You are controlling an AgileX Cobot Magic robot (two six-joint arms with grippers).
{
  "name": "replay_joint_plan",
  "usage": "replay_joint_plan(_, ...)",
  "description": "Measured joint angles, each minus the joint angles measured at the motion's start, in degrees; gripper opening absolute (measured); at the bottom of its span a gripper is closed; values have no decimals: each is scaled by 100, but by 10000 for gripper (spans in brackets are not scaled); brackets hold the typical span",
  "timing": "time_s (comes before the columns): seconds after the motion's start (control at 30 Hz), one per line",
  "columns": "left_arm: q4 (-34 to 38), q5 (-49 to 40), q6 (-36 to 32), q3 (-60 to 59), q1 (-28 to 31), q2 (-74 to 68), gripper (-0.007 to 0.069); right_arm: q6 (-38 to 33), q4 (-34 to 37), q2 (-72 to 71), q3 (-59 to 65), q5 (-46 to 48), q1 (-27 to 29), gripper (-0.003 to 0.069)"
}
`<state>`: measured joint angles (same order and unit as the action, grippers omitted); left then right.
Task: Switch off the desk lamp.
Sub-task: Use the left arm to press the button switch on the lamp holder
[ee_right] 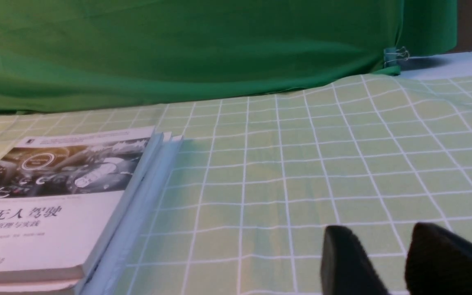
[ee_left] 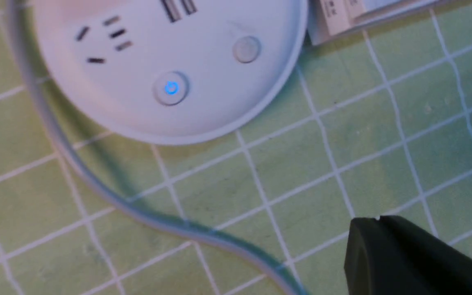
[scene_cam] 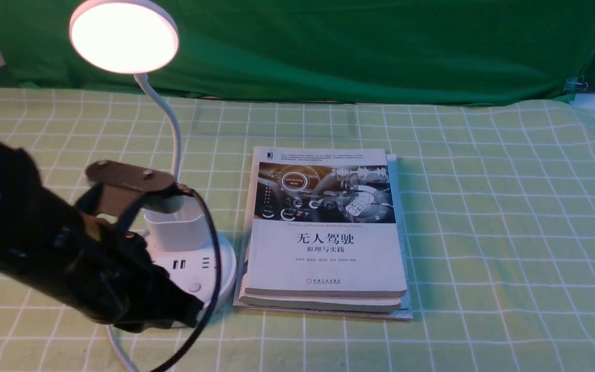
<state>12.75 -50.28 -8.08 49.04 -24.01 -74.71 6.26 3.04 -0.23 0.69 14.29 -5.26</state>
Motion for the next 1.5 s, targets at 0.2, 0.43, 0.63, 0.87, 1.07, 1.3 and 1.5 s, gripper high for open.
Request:
replay_joint_plan(0.2,-109,-122,10,616,-219,-928,1,3,0,0,0,0,0,239)
replay_joint_plan(0.43,-283,-342,16,1339,-225,-1710,1,-5,4,0,0,3,0,239)
replay_joint_plan(0.63,-525,-704,54,1856,-108,-2247,1,-11,0,0,0,3,0,239)
replay_joint_plan(0.87,-748,-644,176,1913,115,-2534,1,-5,0,0,0,3,0,239)
replay_joint_plan(1.07,-775,-528,201,1913,168,-2607,1,-5,0,0,0,3,0,239)
replay_joint_plan(1.3,-775,-256,209,1915,168,-2917,1,-9,0,0,0,3,0,239)
replay_joint_plan(1.5,-769,-321,214,1964,168,-3043,1,-6,0,0,0,-9,0,239)
